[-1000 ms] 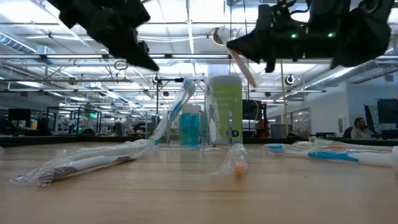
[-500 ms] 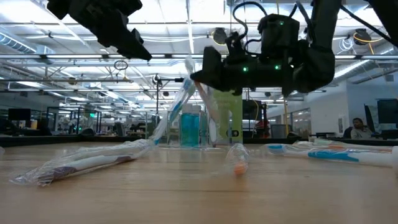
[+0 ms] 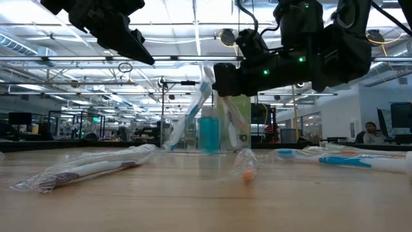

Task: Pick & Place toothbrushing station
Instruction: Put the orange toothbrush into the transparent organizer, then put the green toothbrush into the transparent organizer

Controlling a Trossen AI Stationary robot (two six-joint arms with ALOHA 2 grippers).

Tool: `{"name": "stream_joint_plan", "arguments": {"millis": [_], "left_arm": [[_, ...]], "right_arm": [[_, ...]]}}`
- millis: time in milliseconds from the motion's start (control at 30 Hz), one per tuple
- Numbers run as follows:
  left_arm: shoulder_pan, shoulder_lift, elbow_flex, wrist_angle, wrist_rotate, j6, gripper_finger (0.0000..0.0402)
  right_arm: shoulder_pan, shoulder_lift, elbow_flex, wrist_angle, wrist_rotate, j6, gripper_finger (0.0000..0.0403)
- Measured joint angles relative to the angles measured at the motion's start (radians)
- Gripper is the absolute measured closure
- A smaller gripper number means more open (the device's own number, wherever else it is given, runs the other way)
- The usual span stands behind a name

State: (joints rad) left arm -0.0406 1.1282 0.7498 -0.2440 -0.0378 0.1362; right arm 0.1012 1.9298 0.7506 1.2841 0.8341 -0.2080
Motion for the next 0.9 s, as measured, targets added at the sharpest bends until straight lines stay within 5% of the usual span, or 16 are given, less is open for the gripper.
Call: {"name": "stream_joint_plan", "arguments": {"millis": [200, 400, 667, 900], "left_arm": [[-0.001, 0.0, 0.0, 0.002, -0.009, -0.015, 0.027], [-0.001, 0.0, 0.0, 0.008, -0.009, -0.017, 0.027], [0.0, 0.0, 0.0, 0.01, -0.01, -0.024, 0.027], [0.0, 0.0, 0.0, -0.008, -0.011, -0.089, 0.027]], "right_arm": [[0.015, 0.0, 0.0, -0.035, 0.026, 0.016, 0.0351], [0.04, 0.0, 0.0, -0.046, 0.269, 0.198, 0.0339], [0.09, 0.0, 0.0, -0.167, 0.27, 0.282, 0.0314], [0.127, 0.0, 0.0, -0.207, 0.435, 0.224, 0.0275]]}}
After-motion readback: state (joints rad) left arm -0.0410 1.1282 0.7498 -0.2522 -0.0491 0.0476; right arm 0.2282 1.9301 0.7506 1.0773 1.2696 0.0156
